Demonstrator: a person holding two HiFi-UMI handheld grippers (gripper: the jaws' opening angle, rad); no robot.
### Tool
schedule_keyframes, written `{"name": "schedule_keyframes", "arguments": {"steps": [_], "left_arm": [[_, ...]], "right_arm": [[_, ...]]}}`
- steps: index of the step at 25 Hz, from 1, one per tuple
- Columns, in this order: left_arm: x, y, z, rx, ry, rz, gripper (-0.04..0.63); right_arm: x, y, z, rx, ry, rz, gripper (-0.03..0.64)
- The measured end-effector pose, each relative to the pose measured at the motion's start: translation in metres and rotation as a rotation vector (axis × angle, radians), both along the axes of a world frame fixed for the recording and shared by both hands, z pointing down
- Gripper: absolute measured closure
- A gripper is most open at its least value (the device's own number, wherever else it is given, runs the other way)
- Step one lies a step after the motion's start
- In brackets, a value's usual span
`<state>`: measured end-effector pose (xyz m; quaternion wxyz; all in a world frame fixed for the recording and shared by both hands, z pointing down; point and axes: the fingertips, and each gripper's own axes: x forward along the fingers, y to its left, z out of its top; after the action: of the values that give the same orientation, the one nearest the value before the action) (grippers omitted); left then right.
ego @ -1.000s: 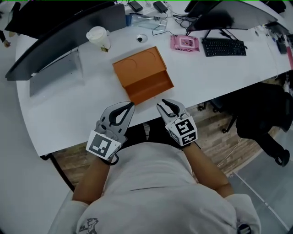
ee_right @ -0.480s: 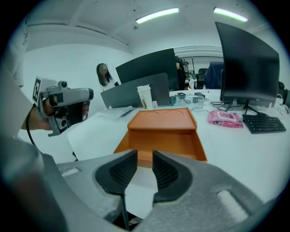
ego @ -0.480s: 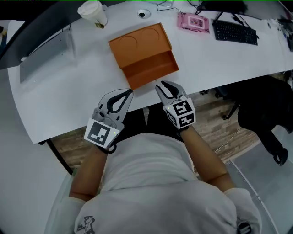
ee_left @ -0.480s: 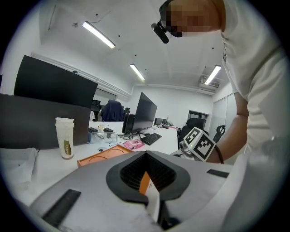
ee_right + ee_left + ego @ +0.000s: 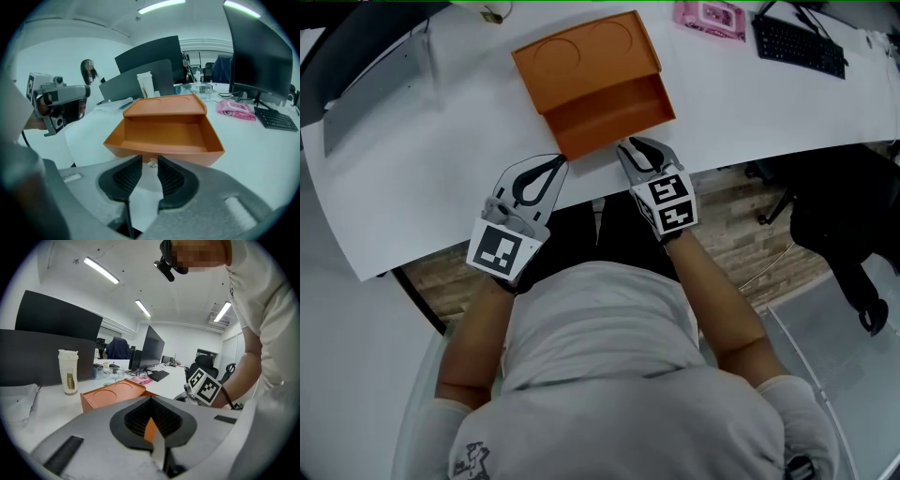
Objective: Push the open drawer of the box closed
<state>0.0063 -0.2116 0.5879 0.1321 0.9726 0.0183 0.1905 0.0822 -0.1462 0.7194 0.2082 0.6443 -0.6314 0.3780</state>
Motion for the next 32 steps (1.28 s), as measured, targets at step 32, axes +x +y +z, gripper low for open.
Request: {"name": "schedule_keyframes", "arguments": {"steps": [32], "left_arm": [[-0.004, -0.013, 0.017, -0.036, -0.023, -0.034, 0.597]], "right_arm": [[0.001, -0.023, 0.024, -0.038, 0.003, -0.013, 0.548]]}}
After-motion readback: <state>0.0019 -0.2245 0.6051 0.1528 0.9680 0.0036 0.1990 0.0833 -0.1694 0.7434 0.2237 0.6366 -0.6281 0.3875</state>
